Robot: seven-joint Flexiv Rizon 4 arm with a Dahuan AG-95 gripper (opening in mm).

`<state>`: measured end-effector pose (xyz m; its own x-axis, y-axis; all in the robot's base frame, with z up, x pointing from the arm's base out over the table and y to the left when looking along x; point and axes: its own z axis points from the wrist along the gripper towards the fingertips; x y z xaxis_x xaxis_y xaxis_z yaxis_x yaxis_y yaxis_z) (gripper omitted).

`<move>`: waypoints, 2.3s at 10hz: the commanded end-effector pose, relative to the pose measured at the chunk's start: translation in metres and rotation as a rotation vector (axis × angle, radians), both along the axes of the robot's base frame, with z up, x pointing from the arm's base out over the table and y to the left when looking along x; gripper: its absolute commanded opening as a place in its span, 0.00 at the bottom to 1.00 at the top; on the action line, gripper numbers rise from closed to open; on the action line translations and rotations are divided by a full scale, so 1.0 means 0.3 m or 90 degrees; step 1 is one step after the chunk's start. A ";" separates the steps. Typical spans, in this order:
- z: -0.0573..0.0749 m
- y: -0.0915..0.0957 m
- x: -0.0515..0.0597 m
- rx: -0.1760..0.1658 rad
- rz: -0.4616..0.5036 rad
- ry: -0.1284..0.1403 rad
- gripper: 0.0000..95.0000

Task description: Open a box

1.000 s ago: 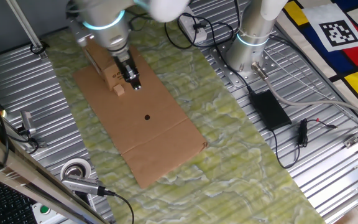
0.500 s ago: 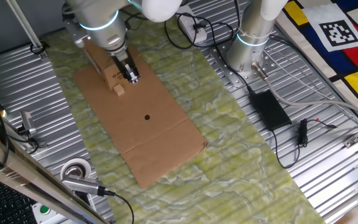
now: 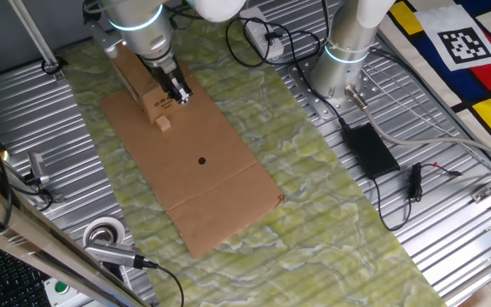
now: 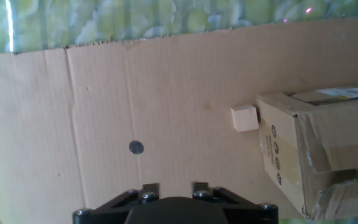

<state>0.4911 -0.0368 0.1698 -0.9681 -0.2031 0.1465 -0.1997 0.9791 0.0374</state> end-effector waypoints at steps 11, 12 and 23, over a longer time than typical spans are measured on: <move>-0.007 -0.290 0.067 -0.001 0.207 -0.005 0.00; 0.001 -0.292 0.086 -0.004 0.211 -0.004 0.00; -0.002 -0.304 0.168 -0.011 0.251 -0.014 0.00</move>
